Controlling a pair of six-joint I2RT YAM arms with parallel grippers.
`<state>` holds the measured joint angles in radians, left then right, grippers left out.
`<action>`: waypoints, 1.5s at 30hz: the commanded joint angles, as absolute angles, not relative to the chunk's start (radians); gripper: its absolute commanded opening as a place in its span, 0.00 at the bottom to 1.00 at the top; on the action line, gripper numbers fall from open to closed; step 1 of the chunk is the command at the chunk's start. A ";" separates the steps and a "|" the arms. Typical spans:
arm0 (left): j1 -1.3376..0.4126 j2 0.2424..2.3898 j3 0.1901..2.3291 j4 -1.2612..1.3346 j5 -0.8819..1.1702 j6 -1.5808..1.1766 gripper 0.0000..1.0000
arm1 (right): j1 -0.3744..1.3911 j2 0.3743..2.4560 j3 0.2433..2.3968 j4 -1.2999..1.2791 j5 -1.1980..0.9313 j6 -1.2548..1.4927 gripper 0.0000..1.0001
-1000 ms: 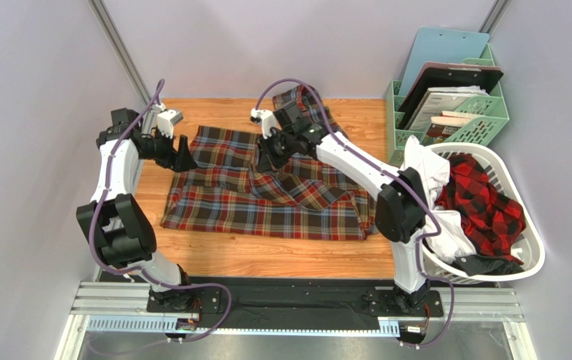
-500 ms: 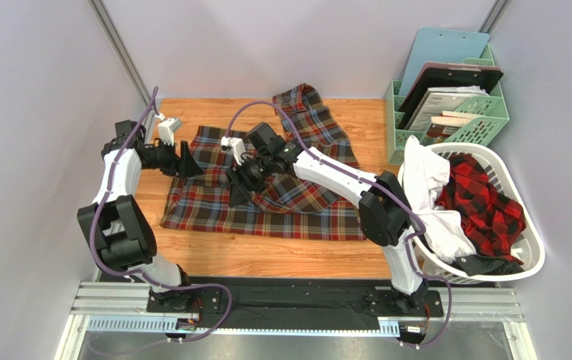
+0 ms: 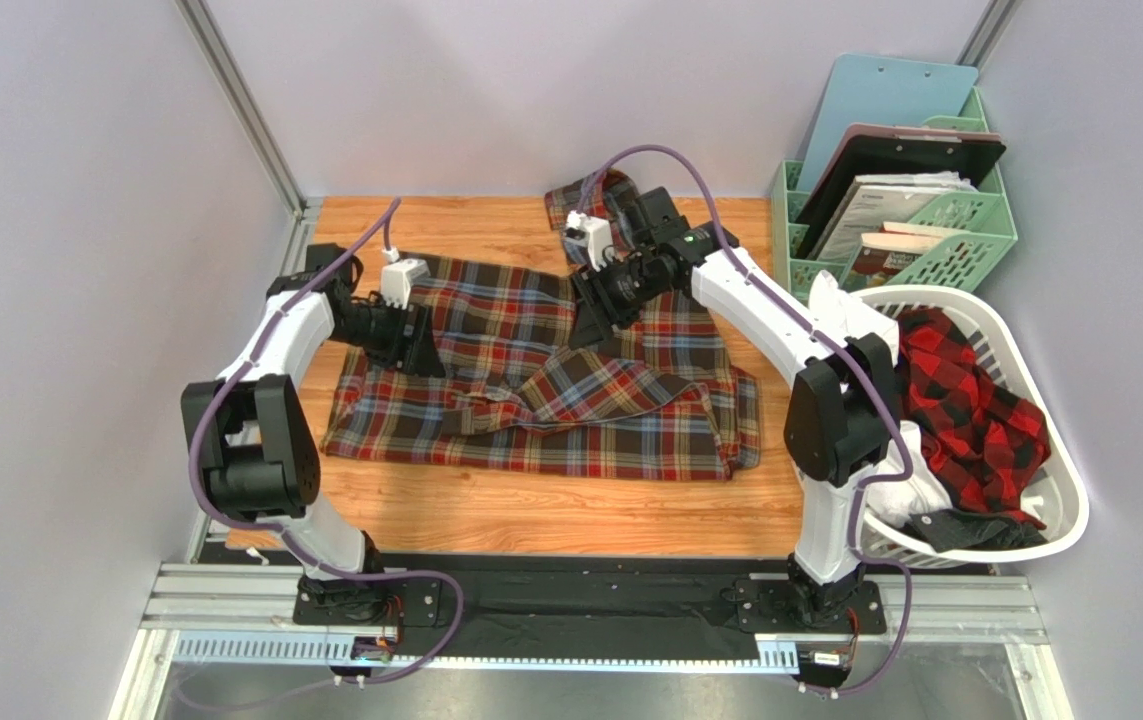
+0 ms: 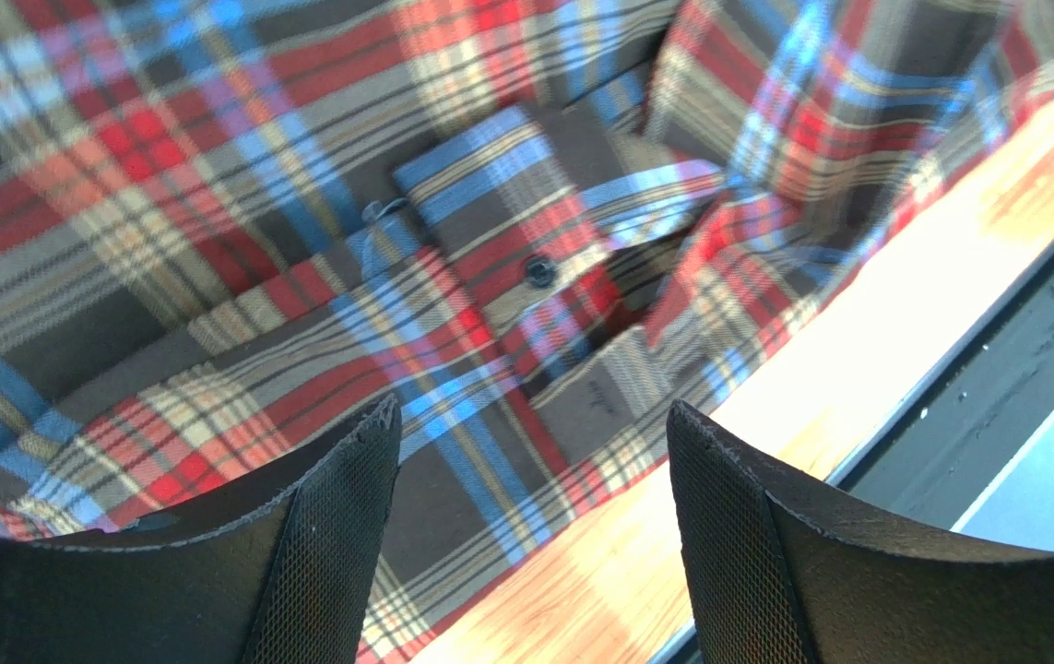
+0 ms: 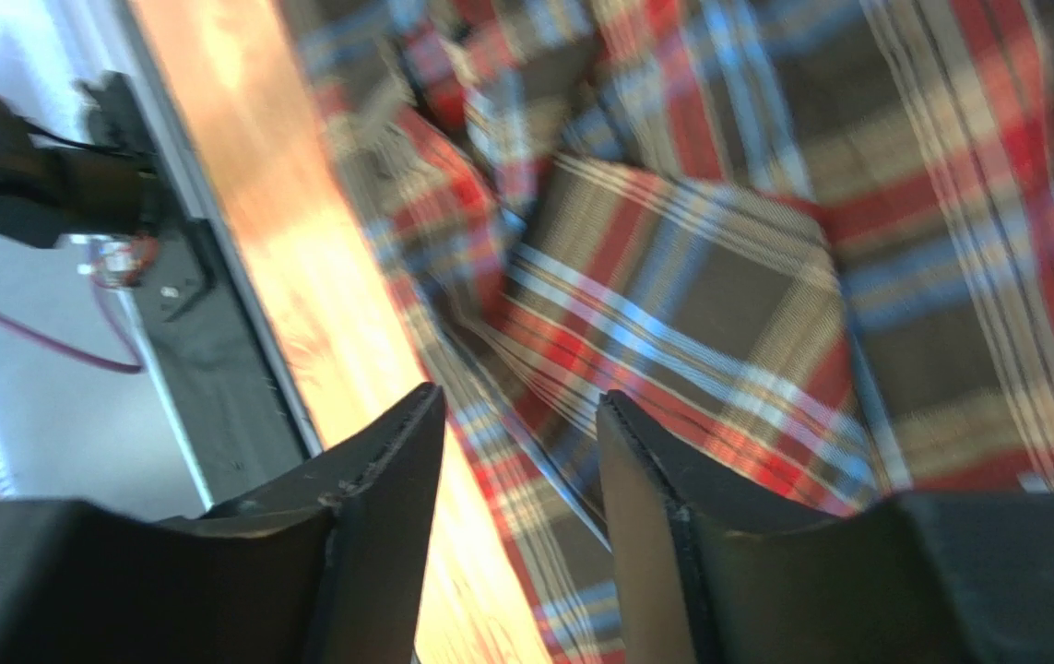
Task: Fold and stack the long sleeve shirts
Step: Fold the shirt
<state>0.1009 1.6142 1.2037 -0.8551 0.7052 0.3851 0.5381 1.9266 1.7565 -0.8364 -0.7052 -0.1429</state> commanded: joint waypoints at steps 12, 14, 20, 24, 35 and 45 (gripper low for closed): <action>0.038 1.776 1.227 -1.008 0.692 0.327 0.71 | 0.512 1.827 1.539 -0.920 -0.538 -0.255 0.43; 0.029 1.789 1.218 -1.019 0.687 0.318 0.71 | 0.502 1.815 1.534 -0.920 -0.537 -0.258 0.43; 0.020 1.813 1.181 -1.011 0.684 0.284 0.70 | 0.469 1.809 1.545 -0.930 -0.546 -0.252 0.43; 0.012 1.836 1.183 -1.012 0.744 0.264 0.69 | 0.460 1.809 1.548 -0.933 -0.546 -0.255 0.43; 0.003 1.916 1.200 -1.025 0.739 0.241 0.60 | 0.414 1.809 1.580 -0.946 -0.563 -0.248 0.42; -0.032 1.732 1.233 -1.063 0.838 0.311 0.00 | 0.388 1.818 1.557 -0.946 -0.565 -0.250 0.39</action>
<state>0.0029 1.8526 1.1831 -1.0214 0.7647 0.2718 0.4057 1.8435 1.5391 -0.9459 -0.5503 -0.2340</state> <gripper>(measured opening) 0.026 0.397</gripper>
